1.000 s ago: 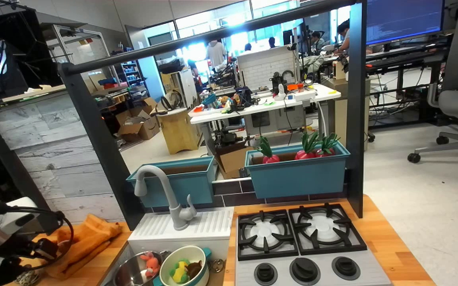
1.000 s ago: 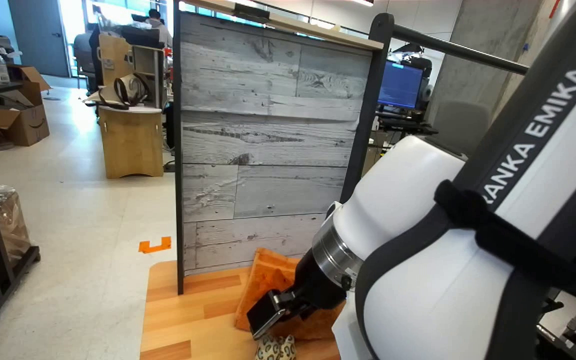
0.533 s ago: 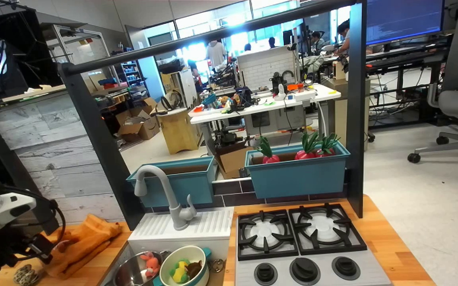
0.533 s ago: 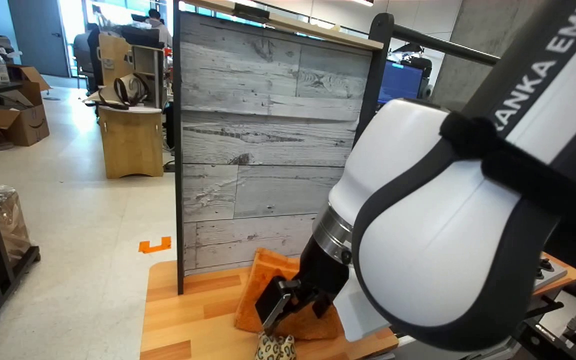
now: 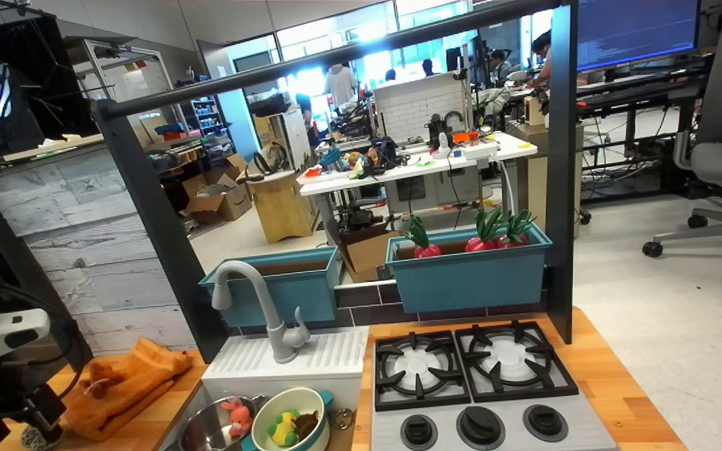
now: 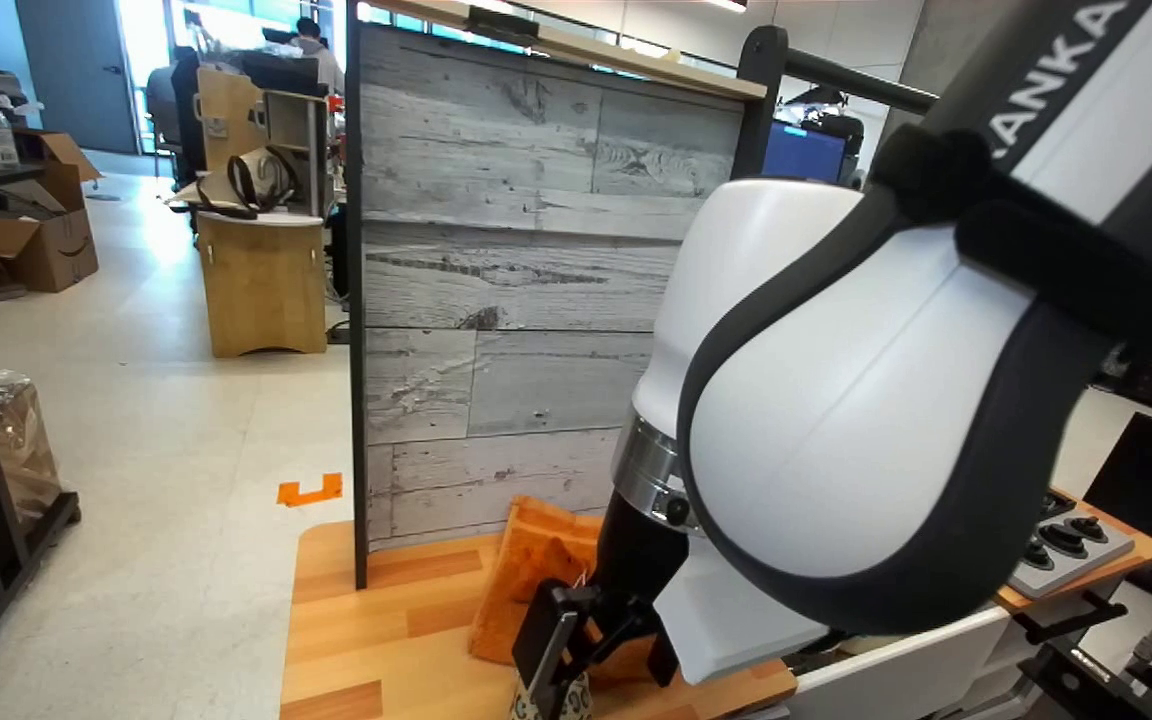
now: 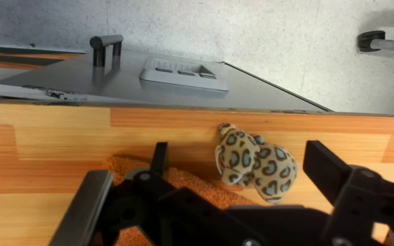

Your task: Put the plushies inside the pots in the sink, wipe the counter with the towel, and then remove the pink plushy from the pot and put it on the stove

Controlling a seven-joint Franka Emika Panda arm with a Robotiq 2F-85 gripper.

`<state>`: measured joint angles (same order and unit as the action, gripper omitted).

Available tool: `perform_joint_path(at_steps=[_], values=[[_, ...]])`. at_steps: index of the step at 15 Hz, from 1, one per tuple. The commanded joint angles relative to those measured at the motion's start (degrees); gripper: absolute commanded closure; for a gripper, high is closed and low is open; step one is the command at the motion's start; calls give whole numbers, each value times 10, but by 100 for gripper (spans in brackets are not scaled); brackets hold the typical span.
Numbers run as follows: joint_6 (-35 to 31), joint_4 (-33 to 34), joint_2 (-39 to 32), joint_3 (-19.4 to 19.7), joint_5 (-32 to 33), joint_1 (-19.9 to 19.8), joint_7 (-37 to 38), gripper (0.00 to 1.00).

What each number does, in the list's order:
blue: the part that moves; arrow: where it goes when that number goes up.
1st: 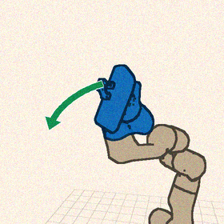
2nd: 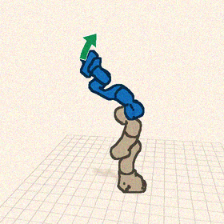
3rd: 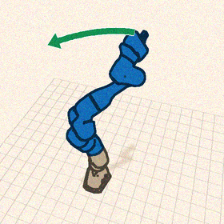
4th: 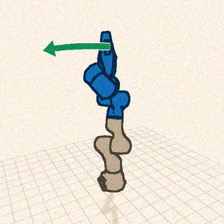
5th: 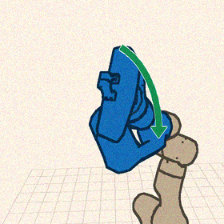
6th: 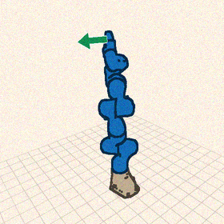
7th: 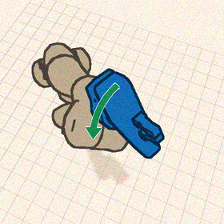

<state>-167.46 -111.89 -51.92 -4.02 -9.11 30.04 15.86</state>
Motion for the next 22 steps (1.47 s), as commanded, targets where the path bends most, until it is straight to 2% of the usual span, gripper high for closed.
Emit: perform_joint_path(at_steps=[1, 5, 6, 7, 12, 17, 18, 20, 21, 22], values=[[-90, 13, -28, -36, 16, -22, -23, 0], [-137, 27, -64, -36, 21, -15, -34, 0], [-138, 32, -71, -30, 18, -11, -32, 25], [-146, 34, -77, -26, 20, -8, -35, 26], [-172, 40, -91, -27, 21, -9, -52, 66], [-175, 2, -42, -26, 13, -6, -52, 100], [-160, -17, -15, -9, 5, 6, -42, 100], [-139, -51, 30, 54, -11, 43, -20, 97], [-141, -65, 47, 82, -20, 48, -5, 99], [-147, -77, 56, 107, -27, 48, 4, 97]])
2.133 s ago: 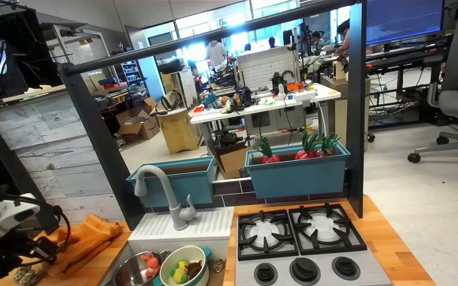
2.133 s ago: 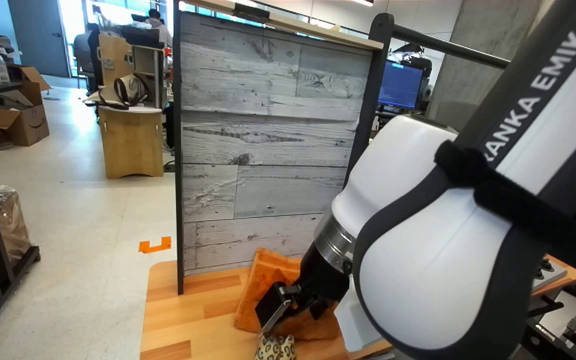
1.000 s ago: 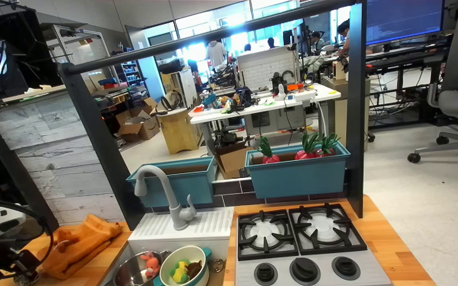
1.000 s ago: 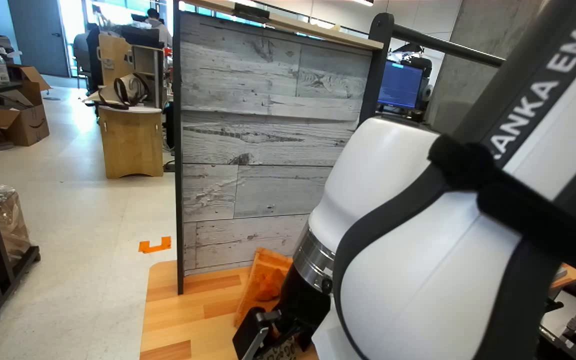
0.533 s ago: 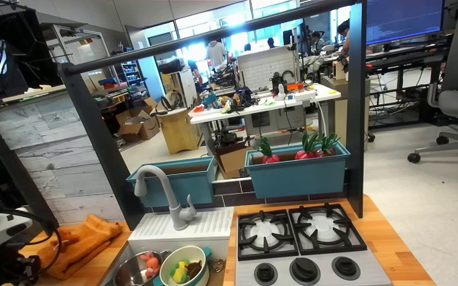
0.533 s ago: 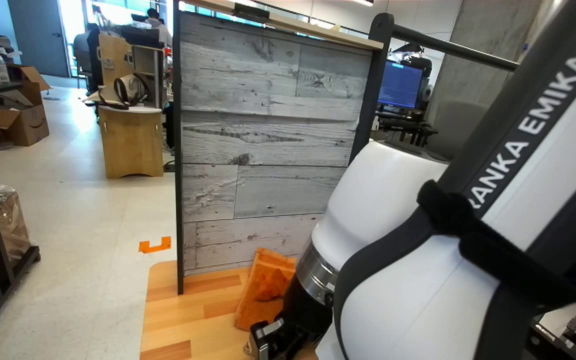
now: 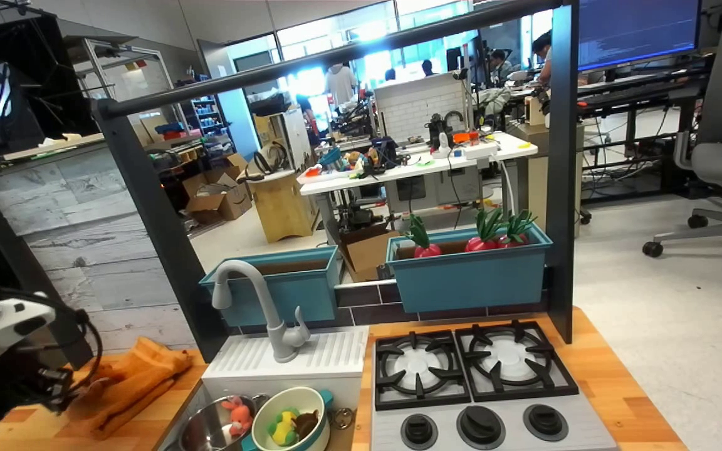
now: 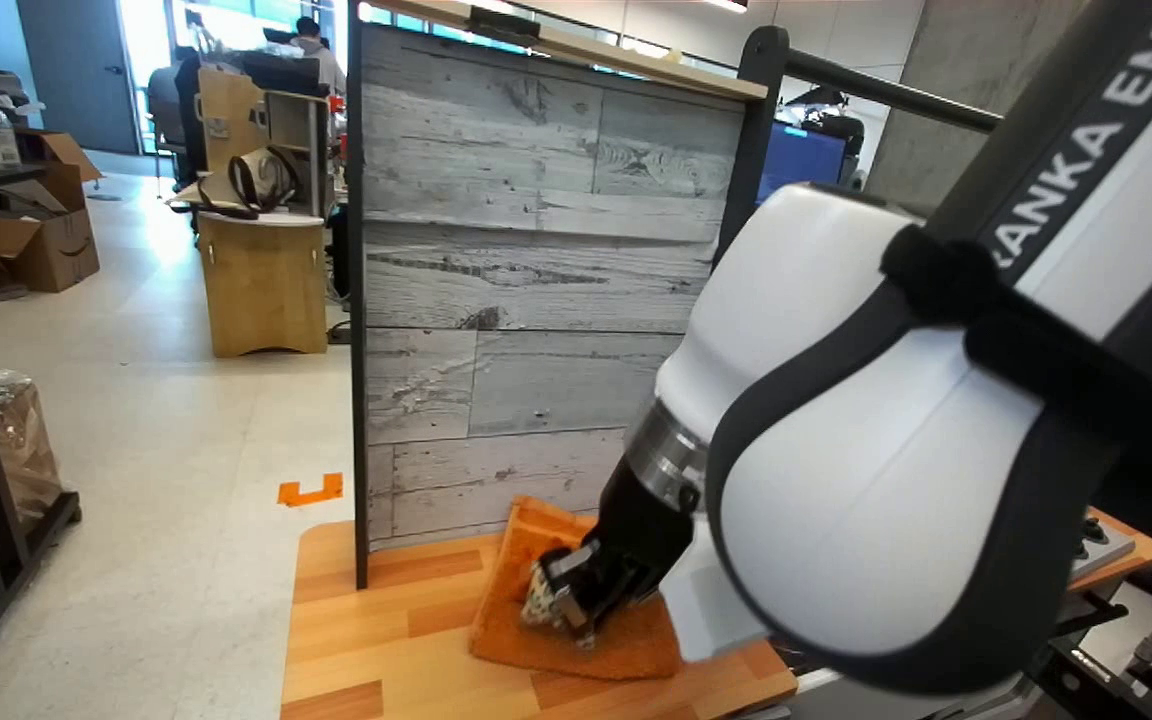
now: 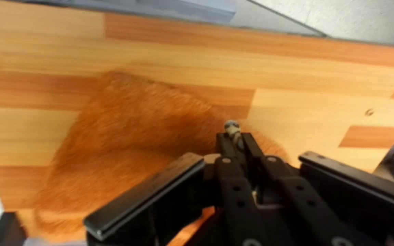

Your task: Put the plushies inside the pots in the sink, wipe the counter with the towel, and then remove the pink plushy from the pot and put it on the stove

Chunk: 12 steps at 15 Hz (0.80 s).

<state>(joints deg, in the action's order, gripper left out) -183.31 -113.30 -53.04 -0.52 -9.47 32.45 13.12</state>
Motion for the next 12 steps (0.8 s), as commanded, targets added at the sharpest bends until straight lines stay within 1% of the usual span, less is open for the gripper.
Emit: perform_joint_path(at_steps=[1, 3, 6, 7, 10, 12], values=[[19, -68, 74, 89, -30, 21, 40, 97], [37, -65, 63, 124, -35, 8, 56, 97], [86, -43, 30, 172, -36, 3, 103, 97], [109, -32, 17, 179, -35, -5, 120, 97], [185, -11, -8, 199, -28, -4, 184, 97], [220, 3, -16, 190, -19, -16, 208, 97]])
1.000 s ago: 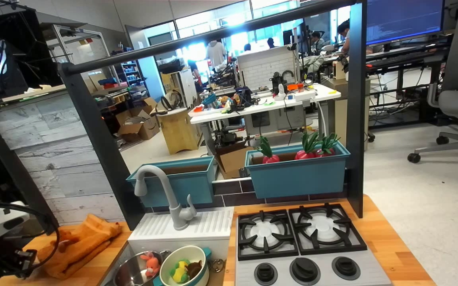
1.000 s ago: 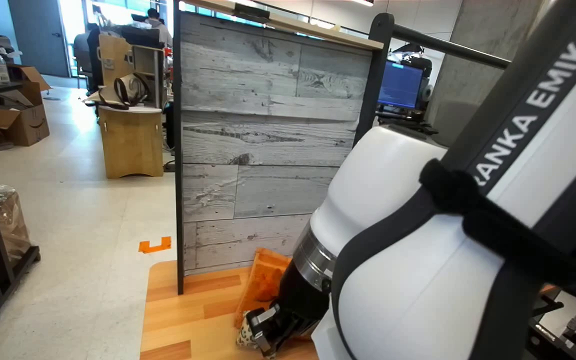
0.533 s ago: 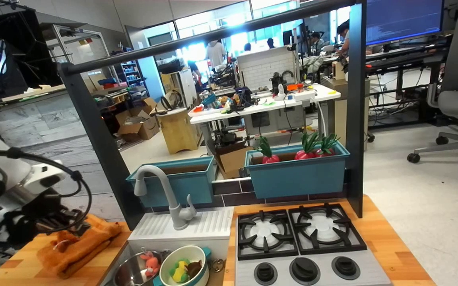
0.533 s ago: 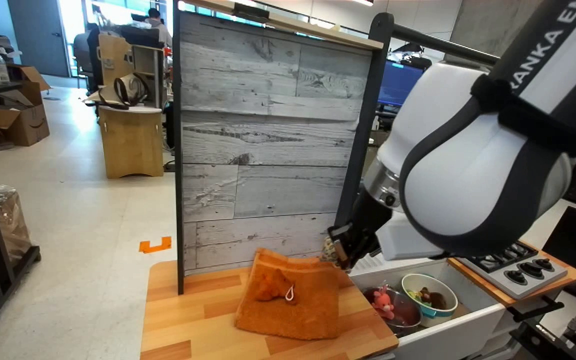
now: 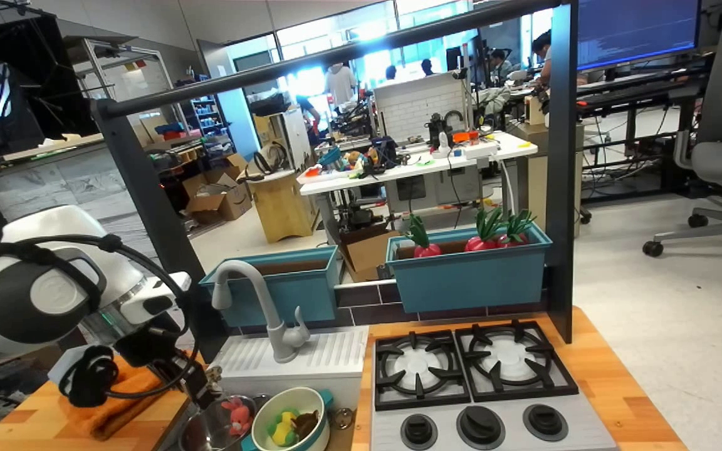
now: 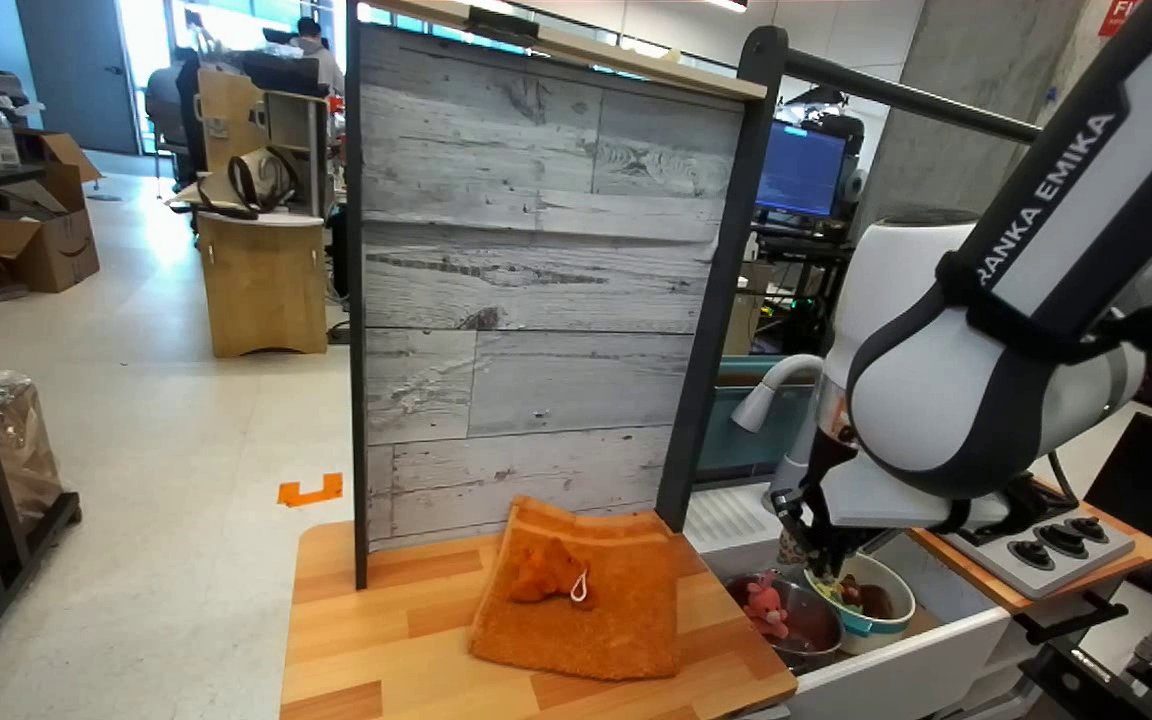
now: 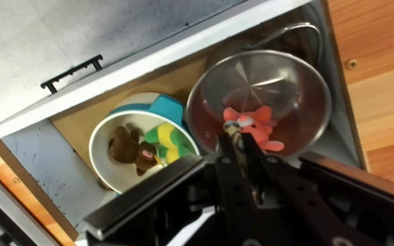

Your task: Put the plushies inside the pots in the sink, wipe the counter with the towel, and then remove the pink plushy from the pot and put it on the stove

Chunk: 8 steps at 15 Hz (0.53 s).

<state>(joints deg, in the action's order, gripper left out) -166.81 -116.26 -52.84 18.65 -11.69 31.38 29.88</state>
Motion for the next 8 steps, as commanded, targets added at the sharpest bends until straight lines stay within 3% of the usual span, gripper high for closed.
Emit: perform_joint_path(at_steps=[1, 2, 4, 5, 8], values=[[65, 37, -14, -14, 6, -15, 45, 64], [32, 16, -11, -8, 21, -11, 40, 86], [44, 25, -14, -13, 22, -13, 51, 72], [38, 19, -11, -5, 31, -1, 51, 40], [-36, -30, 27, -5, 63, 29, 32, 30]])
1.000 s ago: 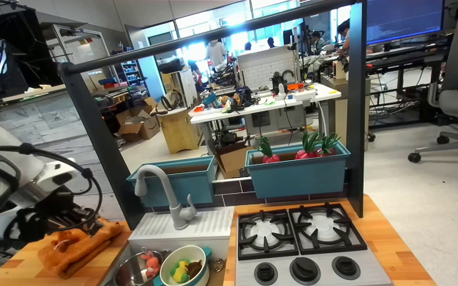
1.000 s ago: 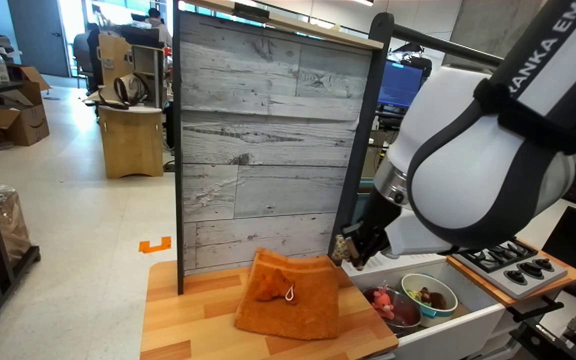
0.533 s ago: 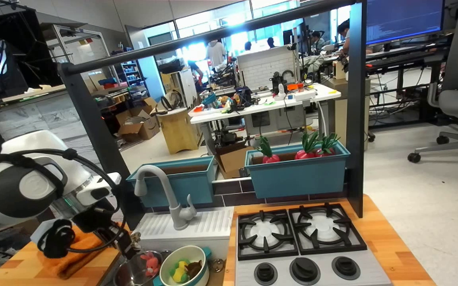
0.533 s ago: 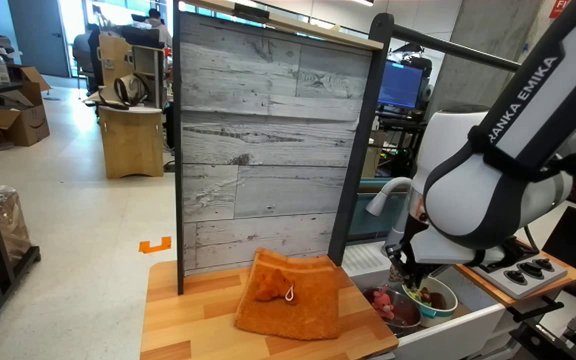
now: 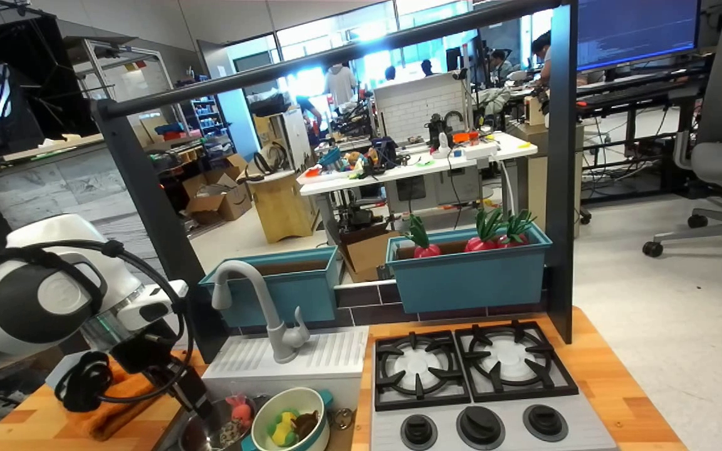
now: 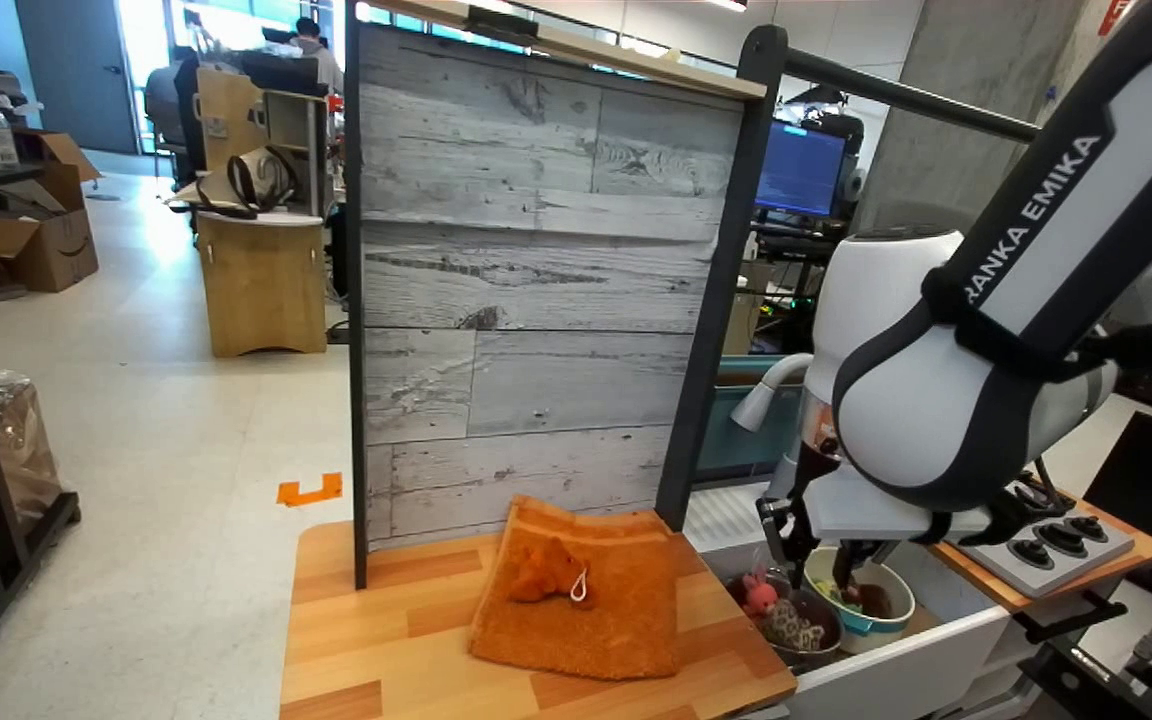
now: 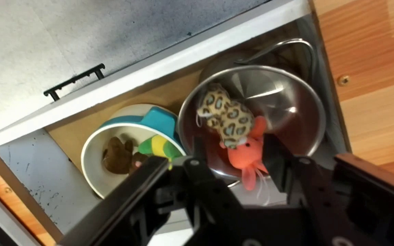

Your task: Put the plushies inside the pots in the sink, wipe the counter with the towel, and then remove the pink plushy from the pot and put it on the stove

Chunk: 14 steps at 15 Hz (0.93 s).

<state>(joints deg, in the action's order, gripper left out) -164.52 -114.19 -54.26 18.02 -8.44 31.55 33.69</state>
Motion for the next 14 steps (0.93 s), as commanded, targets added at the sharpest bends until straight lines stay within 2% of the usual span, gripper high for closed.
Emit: perform_joint_path(at_steps=[1, 4, 6, 7, 8, 10, 11, 13, 14], values=[[-89, -65, 50, 5, 37, 41, -11, 22], [-193, -102, 79, -10, 20, 76, -29, 2], [-253, -100, 79, -41, 3, 75, -57, 0], [-279, -89, 75, -70, -3, 59, -77, 0], [-301, -71, 68, -114, -4, 23, -96, 0], [-351, -46, 45, -181, 5, -24, -128, 0], [-368, -30, 26, -204, 8, -38, -143, 0], [-389, -1, -7, -240, 19, -68, -179, 0], [-348, -38, 35, -221, -21, -43, -179, 0]])
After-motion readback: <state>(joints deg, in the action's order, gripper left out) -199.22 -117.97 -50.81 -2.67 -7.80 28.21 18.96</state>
